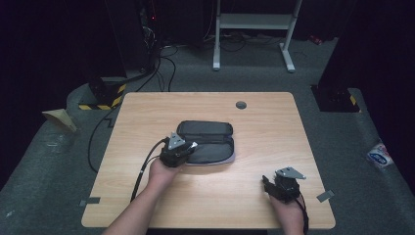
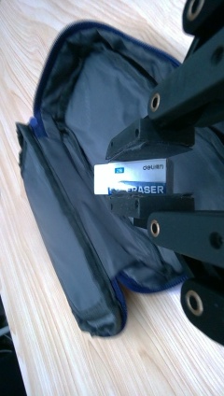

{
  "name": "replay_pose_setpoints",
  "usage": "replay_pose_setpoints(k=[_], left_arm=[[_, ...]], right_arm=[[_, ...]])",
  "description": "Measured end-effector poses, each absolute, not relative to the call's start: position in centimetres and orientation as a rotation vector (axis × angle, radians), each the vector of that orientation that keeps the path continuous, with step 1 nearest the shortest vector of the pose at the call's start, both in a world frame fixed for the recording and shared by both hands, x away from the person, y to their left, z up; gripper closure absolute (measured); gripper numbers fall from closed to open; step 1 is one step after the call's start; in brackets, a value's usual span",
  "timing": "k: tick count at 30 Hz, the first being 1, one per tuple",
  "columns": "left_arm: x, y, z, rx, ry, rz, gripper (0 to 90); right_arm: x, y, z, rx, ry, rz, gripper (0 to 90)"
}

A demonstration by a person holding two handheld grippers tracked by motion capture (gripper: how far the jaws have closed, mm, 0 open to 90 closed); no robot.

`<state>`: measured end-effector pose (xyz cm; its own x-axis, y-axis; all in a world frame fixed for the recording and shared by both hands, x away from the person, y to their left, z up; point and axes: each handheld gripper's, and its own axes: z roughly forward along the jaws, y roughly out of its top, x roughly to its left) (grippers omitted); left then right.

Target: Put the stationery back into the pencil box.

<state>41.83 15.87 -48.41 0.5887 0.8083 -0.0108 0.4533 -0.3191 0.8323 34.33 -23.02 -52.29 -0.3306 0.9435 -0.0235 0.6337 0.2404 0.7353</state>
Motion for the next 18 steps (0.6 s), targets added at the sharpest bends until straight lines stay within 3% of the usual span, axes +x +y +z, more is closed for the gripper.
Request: replay_pose_setpoints(k=[11,14,18], left_arm=[[41.91,16.54,-49.17,1.979,1.065,0.511,72.0],[41.97,16.66,-49.02,1.958,1.091,0.51,57.3],[41.95,16.9,-48.73,1.94,1.093,0.509,52.7]], right_arm=[[34.32,-23.01,-52.29,1.441,2.05,0.879,42.3],[34.34,-23.02,-52.29,1.438,2.051,0.879,42.3],[34.34,-23.02,-52.29,1.438,2.051,0.879,42.3]])
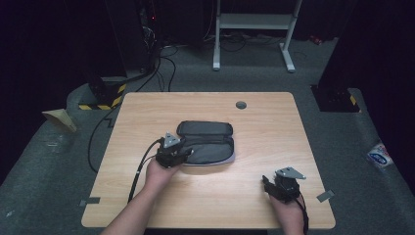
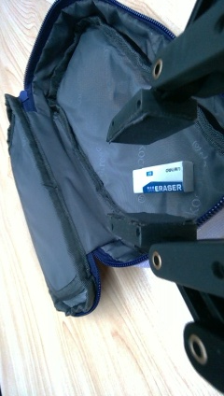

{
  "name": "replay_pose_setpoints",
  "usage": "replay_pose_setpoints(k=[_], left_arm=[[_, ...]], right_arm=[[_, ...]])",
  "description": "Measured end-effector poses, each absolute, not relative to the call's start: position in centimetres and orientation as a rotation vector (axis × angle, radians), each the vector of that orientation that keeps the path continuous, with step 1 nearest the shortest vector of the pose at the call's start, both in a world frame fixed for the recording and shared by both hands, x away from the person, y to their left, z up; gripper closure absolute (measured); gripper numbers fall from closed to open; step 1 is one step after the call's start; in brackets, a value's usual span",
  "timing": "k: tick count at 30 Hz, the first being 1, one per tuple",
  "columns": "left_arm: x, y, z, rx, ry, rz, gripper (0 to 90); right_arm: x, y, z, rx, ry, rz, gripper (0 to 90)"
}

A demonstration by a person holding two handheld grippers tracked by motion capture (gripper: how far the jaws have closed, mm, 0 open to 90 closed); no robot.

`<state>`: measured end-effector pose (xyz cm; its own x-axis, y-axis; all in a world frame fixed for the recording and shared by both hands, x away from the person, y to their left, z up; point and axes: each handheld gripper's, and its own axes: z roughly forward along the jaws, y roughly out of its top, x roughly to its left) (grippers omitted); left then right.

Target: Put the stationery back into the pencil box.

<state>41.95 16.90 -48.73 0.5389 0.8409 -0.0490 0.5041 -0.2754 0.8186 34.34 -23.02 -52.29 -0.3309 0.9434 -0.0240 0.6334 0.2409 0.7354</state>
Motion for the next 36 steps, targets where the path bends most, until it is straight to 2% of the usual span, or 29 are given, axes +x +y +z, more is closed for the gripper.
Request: replay_pose_setpoints(k=[4,9,12,14,18,22,29,36], left_arm=[[42.0,17.4,-48.4,1.921,1.1,0.483,46.2],[42.3,18.1,-48.0,1.875,1.101,0.385,30.2],[42.2,18.2,-47.9,1.884,1.131,0.416,13.0],[42.1,18.4,-47.9,1.895,1.129,0.427,11.5],[41.9,19.0,-47.7,1.909,1.13,0.443,0.9],[41.4,19.8,-47.2,1.906,1.129,0.504,0.0],[40.3,21.5,-46.9,1.935,1.114,0.527,0.0],[38.4,25.4,-48.9,1.966,1.177,0.512,0.0]], right_arm=[[34.3,-23.0,-52.3,1.438,2.05,0.879,42.3],[34.3,-23.0,-52.3,1.438,2.051,0.879,42.3],[34.3,-23.0,-52.3,1.441,2.05,0.879,42.3],[34.3,-23.0,-52.3,1.441,2.049,0.878,42.3],[34.3,-23.0,-52.3,1.44,2.05,0.878,42.3],[34.3,-23.0,-52.3,1.44,2.049,0.878,42.3],[34.3,-23.0,-52.3,1.438,2.05,0.878,42.2],[34.3,-23.0,-52.3,1.441,2.047,0.877,42.2]])
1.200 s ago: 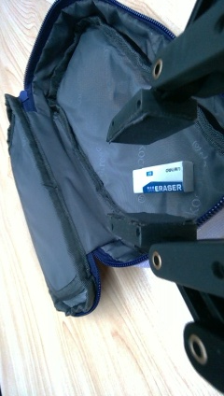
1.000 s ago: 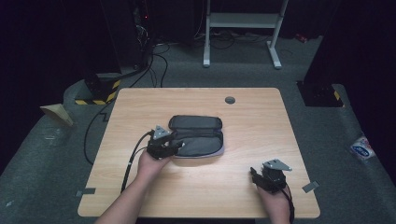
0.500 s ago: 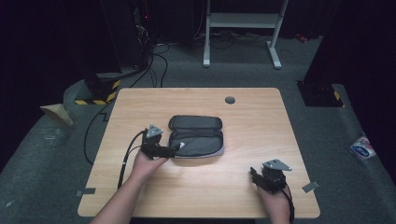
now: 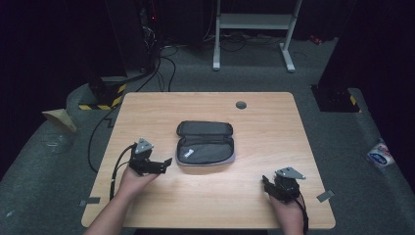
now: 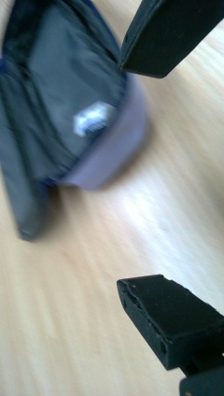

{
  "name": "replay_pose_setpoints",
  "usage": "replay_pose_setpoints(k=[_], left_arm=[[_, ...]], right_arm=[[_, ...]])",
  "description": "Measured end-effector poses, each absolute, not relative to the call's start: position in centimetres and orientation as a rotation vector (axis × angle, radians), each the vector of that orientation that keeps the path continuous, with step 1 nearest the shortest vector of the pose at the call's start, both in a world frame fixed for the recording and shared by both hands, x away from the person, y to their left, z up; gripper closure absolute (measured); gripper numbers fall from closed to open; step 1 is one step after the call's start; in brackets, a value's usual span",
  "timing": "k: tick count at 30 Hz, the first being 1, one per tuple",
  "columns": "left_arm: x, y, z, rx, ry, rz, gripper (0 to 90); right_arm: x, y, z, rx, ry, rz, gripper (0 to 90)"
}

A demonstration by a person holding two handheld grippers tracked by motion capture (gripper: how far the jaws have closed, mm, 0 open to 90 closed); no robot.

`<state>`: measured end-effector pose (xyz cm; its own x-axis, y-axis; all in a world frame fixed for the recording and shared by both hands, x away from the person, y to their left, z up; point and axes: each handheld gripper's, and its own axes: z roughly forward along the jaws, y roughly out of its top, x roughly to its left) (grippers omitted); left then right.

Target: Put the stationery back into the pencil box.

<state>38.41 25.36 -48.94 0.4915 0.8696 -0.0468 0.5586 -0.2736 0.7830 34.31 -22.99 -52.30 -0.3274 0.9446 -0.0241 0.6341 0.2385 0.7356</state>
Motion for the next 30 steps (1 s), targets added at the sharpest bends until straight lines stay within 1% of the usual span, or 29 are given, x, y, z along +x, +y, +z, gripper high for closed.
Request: replay_pose_setpoints(k=[3,8,11,13,14,15,18,21,30], left_arm=[[37.5,27.1,-49.9,1.977,1.22,0.508,0.0],[35.7,29.6,-51.3,2.041,1.268,0.509,0.0],[34.5,30.6,-51.9,2.051,1.284,0.475,0.0],[33.7,30.7,-52.3,2.062,1.279,0.466,0.1],[33.3,30.6,-52.6,2.085,1.25,0.468,0.1],[32.8,30.3,-52.9,2.102,1.215,0.509,0.0],[32.4,29.9,-53.0,2.102,1.174,0.527,0.7],[32.7,30.1,-53.1,2.102,1.179,0.5,0.1],[32.7,30.3,-53.1,2.082,1.212,0.507,0.4]], right_arm=[[34.3,-23.0,-52.3,1.443,2.046,0.876,42.3],[34.3,-23.0,-52.3,1.441,2.046,0.876,42.2],[34.3,-23.0,-52.3,1.443,2.045,0.876,42.1],[34.3,-23.0,-52.3,1.443,2.044,0.876,42.1],[34.3,-23.0,-52.3,1.443,2.044,0.876,42.3],[34.3,-23.0,-52.3,1.443,2.045,0.875,42.3],[34.3,-23.0,-52.3,1.442,2.047,0.878,42.2],[34.3,-23.0,-52.3,1.442,2.048,0.879,42.2],[34.3,-23.0,-52.3,1.439,2.048,0.875,41.5]])
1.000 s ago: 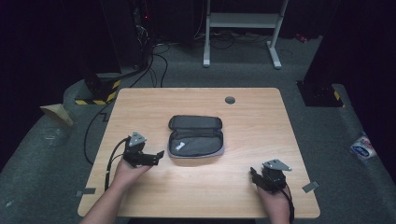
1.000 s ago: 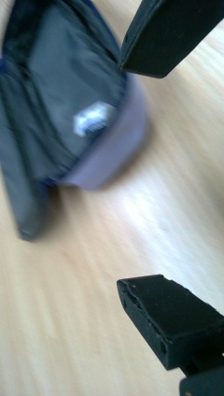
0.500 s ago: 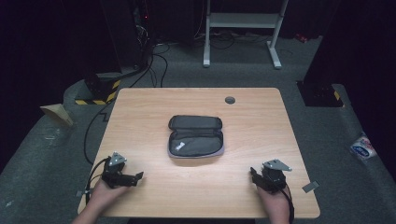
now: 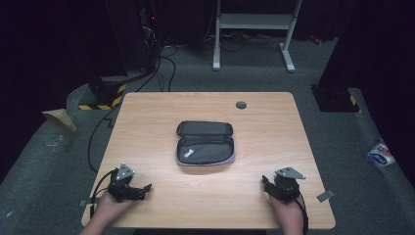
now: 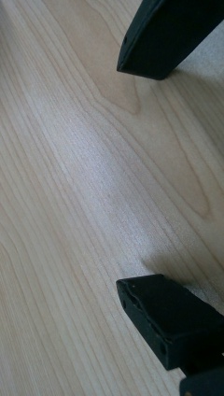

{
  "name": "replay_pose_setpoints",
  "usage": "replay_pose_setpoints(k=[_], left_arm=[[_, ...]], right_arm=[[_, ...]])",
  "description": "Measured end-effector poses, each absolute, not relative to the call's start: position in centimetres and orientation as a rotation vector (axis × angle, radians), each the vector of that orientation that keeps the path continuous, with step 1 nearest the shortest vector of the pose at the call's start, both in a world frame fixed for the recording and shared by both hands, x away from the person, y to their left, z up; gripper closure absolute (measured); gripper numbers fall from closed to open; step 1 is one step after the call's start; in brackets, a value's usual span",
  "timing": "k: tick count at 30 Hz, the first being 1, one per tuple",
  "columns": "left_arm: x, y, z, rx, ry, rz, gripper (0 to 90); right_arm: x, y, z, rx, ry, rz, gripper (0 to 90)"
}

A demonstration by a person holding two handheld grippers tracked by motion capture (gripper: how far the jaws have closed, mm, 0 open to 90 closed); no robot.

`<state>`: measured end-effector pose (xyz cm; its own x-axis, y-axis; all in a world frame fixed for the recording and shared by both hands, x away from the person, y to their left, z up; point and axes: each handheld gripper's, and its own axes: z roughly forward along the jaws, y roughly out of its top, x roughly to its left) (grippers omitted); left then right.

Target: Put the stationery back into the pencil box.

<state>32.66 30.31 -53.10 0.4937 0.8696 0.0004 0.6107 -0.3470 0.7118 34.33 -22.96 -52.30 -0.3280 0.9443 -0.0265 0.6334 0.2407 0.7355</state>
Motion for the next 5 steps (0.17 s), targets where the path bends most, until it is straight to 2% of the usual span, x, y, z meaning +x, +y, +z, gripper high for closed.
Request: replay_pose_setpoints(k=[5], left_arm=[[32.65,30.34,-53.1,2.081,1.212,0.511,0.5]], right_arm=[[34.31,-22.93,-52.3,1.436,2.044,0.872,40.7]])
